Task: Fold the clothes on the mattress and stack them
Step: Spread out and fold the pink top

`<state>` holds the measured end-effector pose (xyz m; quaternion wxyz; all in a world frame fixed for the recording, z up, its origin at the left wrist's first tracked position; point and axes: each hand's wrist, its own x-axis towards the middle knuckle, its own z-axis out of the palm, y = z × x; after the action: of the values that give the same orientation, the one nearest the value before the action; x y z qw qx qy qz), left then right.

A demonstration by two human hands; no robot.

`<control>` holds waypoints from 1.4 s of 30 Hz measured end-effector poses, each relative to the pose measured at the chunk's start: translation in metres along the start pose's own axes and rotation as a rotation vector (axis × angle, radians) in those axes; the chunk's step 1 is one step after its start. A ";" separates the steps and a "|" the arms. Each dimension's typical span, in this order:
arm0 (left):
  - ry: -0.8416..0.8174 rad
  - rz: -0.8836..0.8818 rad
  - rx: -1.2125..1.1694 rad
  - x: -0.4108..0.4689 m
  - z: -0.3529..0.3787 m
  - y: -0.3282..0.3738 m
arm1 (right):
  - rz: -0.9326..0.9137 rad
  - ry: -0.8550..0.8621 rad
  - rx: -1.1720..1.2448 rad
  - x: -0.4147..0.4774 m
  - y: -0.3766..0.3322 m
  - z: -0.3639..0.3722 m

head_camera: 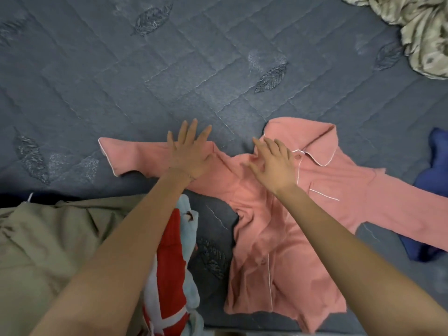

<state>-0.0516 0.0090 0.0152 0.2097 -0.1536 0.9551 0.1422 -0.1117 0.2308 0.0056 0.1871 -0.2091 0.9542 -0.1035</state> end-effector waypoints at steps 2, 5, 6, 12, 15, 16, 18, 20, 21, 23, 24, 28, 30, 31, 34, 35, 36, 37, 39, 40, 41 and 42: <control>-0.016 -0.016 -0.123 -0.021 0.017 0.037 | 0.042 -0.020 -0.010 -0.029 0.025 -0.001; -0.058 -0.019 -0.134 -0.067 0.062 0.085 | 0.110 -0.069 -0.001 -0.080 0.065 0.006; -0.072 -0.015 -0.118 -0.083 0.077 0.097 | 0.130 -0.090 0.005 -0.097 0.078 0.011; -0.094 -0.058 -0.213 -0.159 0.148 0.145 | 0.161 -0.185 0.065 -0.178 0.139 0.036; -0.031 -0.166 -0.332 -0.188 0.175 0.156 | 0.208 -0.210 0.118 -0.213 0.159 0.050; 0.008 -0.231 -0.409 -0.198 0.183 0.158 | 0.240 -0.236 0.129 -0.225 0.166 0.054; 0.107 -0.410 -0.627 -0.214 0.198 0.160 | 0.337 -0.287 0.181 -0.249 0.180 0.063; 0.133 -0.551 -0.751 -0.227 0.211 0.157 | 0.428 -0.324 0.259 -0.271 0.189 0.070; 0.133 -0.576 -0.765 -0.232 0.218 0.155 | 0.459 -0.322 0.318 -0.281 0.193 0.075; 0.119 -0.612 -0.827 -0.241 0.228 0.151 | 0.509 -0.261 0.491 -0.298 0.196 0.084; 0.111 -0.640 -0.863 -0.245 0.233 0.150 | 0.538 -0.216 0.576 -0.305 0.197 0.088; 0.066 -0.684 -0.863 -0.255 0.249 0.144 | 0.614 -0.202 0.658 -0.319 0.199 0.098; 0.070 -0.645 -0.883 -0.261 0.254 0.141 | 0.606 -0.164 0.675 -0.322 0.199 0.100; 0.096 -0.618 -0.878 -0.264 0.256 0.140 | 0.602 -0.116 0.706 -0.323 0.199 0.099; 0.217 -0.526 -0.841 -0.277 0.255 0.138 | 0.595 0.055 0.803 -0.325 0.200 0.095; 0.257 -0.502 -0.861 -0.280 0.254 0.137 | 0.583 0.110 0.841 -0.326 0.200 0.092; 0.290 -0.489 -0.899 -0.283 0.251 0.138 | 0.579 0.149 0.884 -0.327 0.197 0.087; 0.319 -0.476 -0.935 -0.286 0.248 0.138 | 0.572 0.186 0.933 -0.329 0.196 0.082; 0.367 -0.460 -0.984 -0.290 0.242 0.139 | 0.576 0.225 1.014 -0.333 0.193 0.074; 0.388 -0.454 -1.002 -0.293 0.239 0.140 | 0.583 0.243 1.024 -0.335 0.193 0.072; 0.406 -0.446 -1.013 -0.296 0.237 0.141 | 0.604 0.265 1.027 -0.336 0.193 0.069; 0.415 -0.433 -1.012 -0.299 0.235 0.141 | 0.637 0.285 1.024 -0.337 0.193 0.067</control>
<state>0.2413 0.2869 -0.0277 -0.0569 -0.4509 0.7364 0.5012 0.1295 0.5420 -0.0031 0.1562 0.2182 0.8146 -0.5142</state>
